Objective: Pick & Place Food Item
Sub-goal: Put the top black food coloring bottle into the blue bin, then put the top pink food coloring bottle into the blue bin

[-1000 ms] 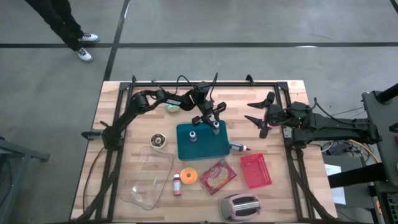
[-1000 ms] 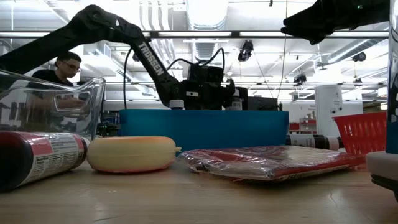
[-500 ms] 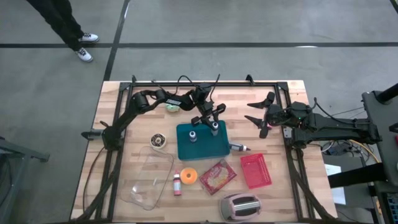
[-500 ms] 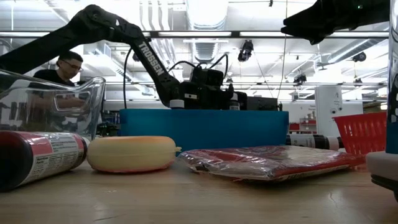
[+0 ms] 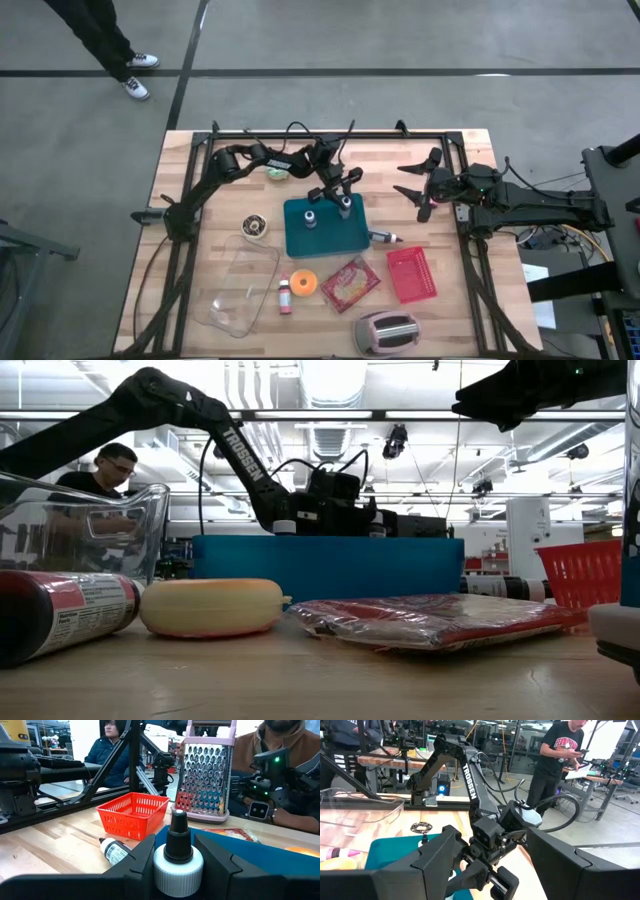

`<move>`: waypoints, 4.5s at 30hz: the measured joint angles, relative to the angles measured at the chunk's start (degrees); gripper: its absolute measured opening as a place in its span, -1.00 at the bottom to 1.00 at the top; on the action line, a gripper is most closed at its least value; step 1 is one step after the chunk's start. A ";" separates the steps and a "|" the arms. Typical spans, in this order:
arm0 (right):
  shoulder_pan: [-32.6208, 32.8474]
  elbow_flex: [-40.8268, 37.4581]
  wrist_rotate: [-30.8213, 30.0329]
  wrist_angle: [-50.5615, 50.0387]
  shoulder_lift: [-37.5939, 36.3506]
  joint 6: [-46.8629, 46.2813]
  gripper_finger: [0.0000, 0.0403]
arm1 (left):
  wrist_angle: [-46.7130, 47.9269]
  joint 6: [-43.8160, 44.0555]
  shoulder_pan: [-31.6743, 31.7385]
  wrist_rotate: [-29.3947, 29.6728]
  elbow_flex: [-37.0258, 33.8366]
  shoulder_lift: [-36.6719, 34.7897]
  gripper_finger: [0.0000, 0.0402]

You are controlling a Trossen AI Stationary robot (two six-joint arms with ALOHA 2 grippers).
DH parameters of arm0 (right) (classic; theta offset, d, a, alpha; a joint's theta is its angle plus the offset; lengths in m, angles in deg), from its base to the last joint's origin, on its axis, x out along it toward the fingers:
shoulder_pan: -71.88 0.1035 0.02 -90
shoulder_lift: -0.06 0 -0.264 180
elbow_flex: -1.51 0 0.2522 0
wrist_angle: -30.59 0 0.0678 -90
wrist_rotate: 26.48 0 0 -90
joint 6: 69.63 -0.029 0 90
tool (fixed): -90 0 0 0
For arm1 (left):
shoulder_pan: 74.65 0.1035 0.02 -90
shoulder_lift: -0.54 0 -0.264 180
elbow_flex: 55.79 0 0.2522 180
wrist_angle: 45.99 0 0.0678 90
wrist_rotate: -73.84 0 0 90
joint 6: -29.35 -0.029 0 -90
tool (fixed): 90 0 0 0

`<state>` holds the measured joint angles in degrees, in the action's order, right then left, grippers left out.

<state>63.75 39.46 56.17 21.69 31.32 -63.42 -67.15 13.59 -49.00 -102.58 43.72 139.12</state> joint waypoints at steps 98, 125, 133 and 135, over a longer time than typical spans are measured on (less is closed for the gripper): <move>-0.01 -0.04 -0.16 -2.90 1.26 -1.76 0.19 | -9.09 10.12 -5.50 69.57 -57.60 -65.89 -0.28; -0.01 -0.02 -1.86 -2.91 7.82 -4.23 0.19 | -8.68 13.99 -8.46 78.96 -73.77 -78.55 -0.28; -0.03 -0.07 -1.84 -3.09 10.65 -4.49 0.19 | -9.61 13.23 -8.46 77.44 -75.93 -78.93 -0.28; -0.02 -0.07 -1.84 -4.09 11.30 -4.52 0.19 | -9.43 12.35 -8.46 76.49 -76.08 -78.93 -0.28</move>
<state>63.73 39.39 54.33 17.60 42.63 -67.94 -76.58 25.94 -57.46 -26.10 -32.36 60.20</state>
